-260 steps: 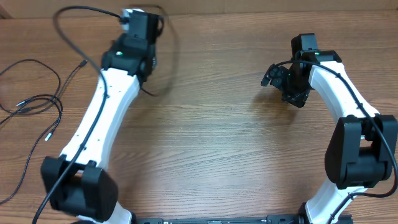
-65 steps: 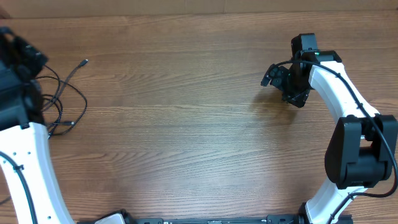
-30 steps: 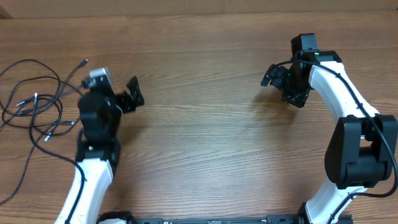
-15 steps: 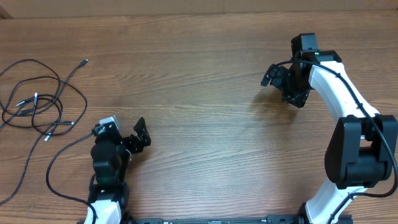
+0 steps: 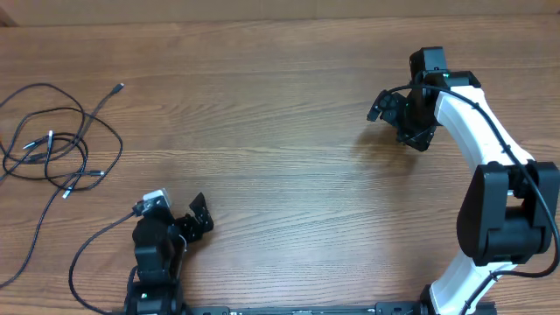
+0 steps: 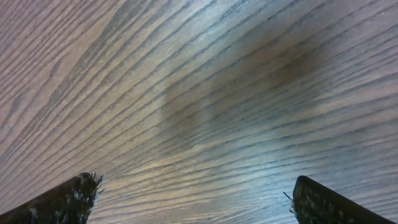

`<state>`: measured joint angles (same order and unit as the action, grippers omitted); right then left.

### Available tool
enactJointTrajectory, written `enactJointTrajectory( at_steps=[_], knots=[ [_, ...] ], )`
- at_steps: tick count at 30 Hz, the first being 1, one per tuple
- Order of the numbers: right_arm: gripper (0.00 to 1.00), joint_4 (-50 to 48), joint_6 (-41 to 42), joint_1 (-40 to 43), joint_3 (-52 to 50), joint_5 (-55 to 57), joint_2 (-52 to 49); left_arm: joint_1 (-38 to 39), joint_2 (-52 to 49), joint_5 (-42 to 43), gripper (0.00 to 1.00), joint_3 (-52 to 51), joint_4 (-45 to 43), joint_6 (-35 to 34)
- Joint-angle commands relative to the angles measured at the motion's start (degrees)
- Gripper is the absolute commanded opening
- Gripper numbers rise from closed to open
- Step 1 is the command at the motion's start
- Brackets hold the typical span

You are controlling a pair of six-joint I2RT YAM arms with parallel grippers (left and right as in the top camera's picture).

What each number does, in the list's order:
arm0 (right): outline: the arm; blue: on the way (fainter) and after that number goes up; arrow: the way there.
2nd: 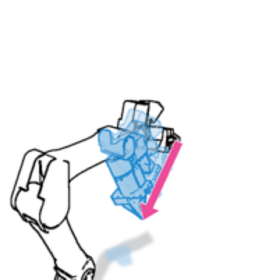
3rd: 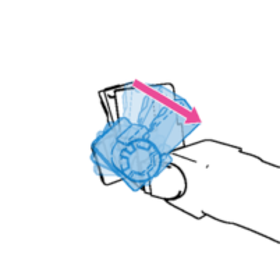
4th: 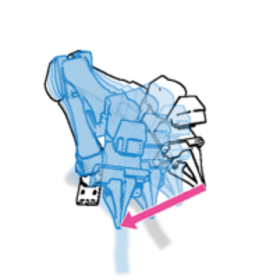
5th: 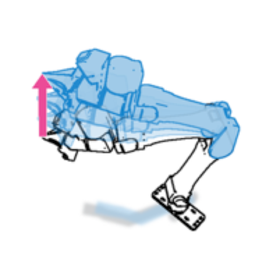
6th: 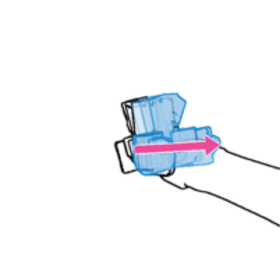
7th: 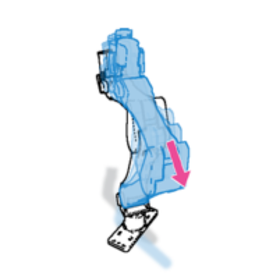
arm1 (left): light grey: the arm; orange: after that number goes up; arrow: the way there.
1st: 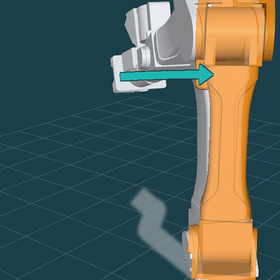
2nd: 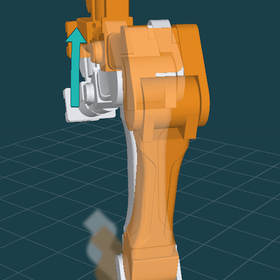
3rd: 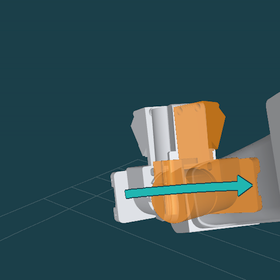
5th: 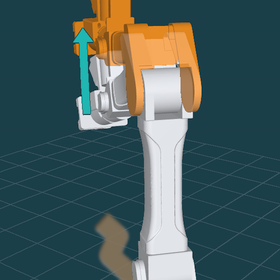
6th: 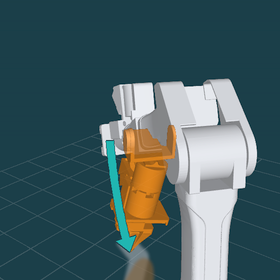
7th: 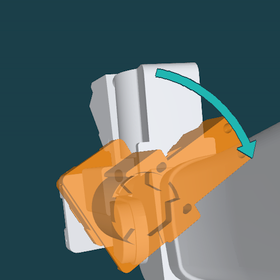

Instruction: Untangle cables

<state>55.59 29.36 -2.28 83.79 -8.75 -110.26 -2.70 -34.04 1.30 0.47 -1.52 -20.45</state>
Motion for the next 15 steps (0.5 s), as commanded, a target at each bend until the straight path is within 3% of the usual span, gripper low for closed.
enactJointTrajectory(
  at_steps=[1,15],
  knots=[
    [1.00,0.0,-0.1,0.0,0.5,0.4,-0.1,0.2,8.4,-3.9,0.99,-0.2,6.1,-0.5],
    [1.00,0.0,-0.1,0.0,0.5,0.3,-0.1,1.2,26.8,-2.9,1.00,-0.2,6.2,10.4]
  ],
)
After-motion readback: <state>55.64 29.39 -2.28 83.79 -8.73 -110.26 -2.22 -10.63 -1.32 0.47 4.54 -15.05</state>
